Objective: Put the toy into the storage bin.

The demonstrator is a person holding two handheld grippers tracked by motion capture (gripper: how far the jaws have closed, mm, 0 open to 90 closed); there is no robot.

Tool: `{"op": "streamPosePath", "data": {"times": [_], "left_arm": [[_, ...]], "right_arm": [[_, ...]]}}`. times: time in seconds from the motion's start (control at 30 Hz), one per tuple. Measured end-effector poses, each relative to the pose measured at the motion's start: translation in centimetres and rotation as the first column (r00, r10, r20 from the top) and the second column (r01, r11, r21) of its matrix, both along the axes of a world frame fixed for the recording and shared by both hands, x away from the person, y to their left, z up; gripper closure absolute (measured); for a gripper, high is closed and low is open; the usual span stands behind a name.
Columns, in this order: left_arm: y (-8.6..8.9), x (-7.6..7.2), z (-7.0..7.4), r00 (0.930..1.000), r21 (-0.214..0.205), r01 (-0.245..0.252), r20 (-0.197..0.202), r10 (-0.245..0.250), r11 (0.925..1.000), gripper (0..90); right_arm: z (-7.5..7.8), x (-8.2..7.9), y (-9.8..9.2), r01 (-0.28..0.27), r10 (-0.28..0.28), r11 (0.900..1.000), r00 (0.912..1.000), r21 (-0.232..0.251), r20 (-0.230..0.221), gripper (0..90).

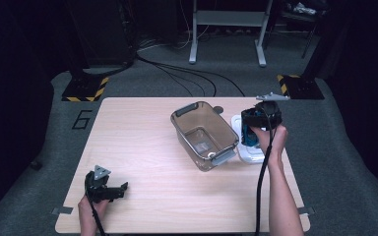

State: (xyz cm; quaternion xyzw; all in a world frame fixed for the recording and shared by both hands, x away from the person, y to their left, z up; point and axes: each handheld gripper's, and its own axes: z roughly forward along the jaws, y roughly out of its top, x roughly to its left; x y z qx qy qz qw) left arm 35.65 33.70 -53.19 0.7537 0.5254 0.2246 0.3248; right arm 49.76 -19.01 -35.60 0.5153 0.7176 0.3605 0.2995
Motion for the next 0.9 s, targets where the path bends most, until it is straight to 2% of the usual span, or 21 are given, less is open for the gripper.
{"op": "streamPosePath", "data": {"times": [0.27, 0.67, 0.9], "left_arm": [[0.0, 0.0, 0.0, 1.0, -0.003, -0.001, 0.001, 0.001, 1.0, 1.0], [0.0, 0.0, 0.0, 1.0, 0.001, 0.0, 0.004, 0.0, 1.0, 1.1], [0.0, 0.0, 0.0, 1.0, 0.0, 0.0, 0.004, 0.0, 1.0, 1.1]], "right_arm": [[1.2, 0.6, 0.1, 0.0, 0.0, 1.0, 0.9992, -0.003, 0.04, 24.2], [3.7, 0.5, 0.9, -0.018, 0.019, 0.9998, 0.9951, -0.009, 0.098, 24.2], [4.8, 0.5, 1.5, -0.036, 0.036, 0.9993, 0.9928, -0.007, 0.114, 24.2]]}}
